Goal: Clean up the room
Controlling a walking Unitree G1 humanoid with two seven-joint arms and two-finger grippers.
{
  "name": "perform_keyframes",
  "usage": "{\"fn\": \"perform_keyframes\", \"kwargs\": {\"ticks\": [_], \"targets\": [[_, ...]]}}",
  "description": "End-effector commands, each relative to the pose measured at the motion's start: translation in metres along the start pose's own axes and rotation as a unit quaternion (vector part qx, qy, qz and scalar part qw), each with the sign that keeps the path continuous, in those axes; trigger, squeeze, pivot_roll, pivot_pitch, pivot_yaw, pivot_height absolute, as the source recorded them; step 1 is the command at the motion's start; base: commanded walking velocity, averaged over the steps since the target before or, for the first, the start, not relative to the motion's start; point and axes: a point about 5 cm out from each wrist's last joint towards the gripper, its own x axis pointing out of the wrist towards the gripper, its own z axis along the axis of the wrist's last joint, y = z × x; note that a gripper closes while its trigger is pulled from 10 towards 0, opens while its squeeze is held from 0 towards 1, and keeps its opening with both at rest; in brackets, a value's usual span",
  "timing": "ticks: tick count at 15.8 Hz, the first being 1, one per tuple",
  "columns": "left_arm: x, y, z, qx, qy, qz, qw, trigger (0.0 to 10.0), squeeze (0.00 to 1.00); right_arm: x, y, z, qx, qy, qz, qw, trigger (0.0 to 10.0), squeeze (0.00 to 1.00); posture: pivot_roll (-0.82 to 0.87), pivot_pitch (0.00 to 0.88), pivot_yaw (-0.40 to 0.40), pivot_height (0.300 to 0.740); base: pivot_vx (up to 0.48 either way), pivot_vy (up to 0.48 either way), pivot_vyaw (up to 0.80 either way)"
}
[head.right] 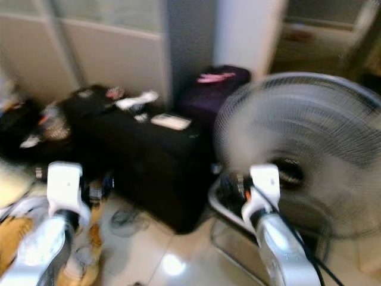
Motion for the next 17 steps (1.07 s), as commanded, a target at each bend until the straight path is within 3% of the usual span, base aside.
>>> {"fn": "perform_keyframes", "kwargs": {"ticks": [1,4,7,9,11,12,17], "targets": [[-0.001,0.005,-0.007,0.009,0.021,0.015,1.000,10.0,0.00,0.002,0.001,0.001,-0.003,0.003,0.003,1.000,10.0,0.00,-0.05,0.000,0.026,0.740,0.000,0.000,0.80],[0.006,0.011,-0.006,0.018,0.025,0.029,0.999,10.0,0.00,0.006,-0.005,-0.002,0.029,0.005,-0.004,1.000,10.0,0.00,-0.05,0.000,0.019,0.740,0.000,0.000,0.79],[0.004,0.011,-0.012,0.005,0.039,0.030,0.999,10.0,0.00,0.007,0.005,-0.019,0.036,0.036,-0.009,0.999,10.0,0.00,-0.06,0.000,0.045,0.740,0.000,0.000,0.80],[0.006,0.002,-0.003,-0.012,0.033,0.020,0.999,10.0,0.00,0.009,-0.004,-0.005,0.032,0.015,-0.009,0.999,10.0,0.00,-0.06,0.000,0.036,0.740,0.000,0.000,0.80],[0.020,0.003,0.003,0.022,0.010,0.011,1.000,10.0,0.00,0.022,-0.011,-0.001,0.027,0.013,-0.032,0.999,10.0,0.00,-0.08,0.000,0.041,0.740,0.000,0.000,0.80],[0.024,0.005,0.006,0.017,0.010,0.014,1.000,10.0,0.00,0.026,-0.010,0.000,0.044,0.014,-0.034,0.998,10.0,0.00,-0.08,0.000,0.035,0.740,0.000,0.000,0.80],[0.022,0.010,0.005,0.027,0.014,0.025,0.999,10.0,0.00,0.023,-0.003,-0.012,0.054,0.033,-0.022,0.998,10.0,0.00,-0.06,0.000,0.040,0.740,0.000,0.000,0.80]]}}
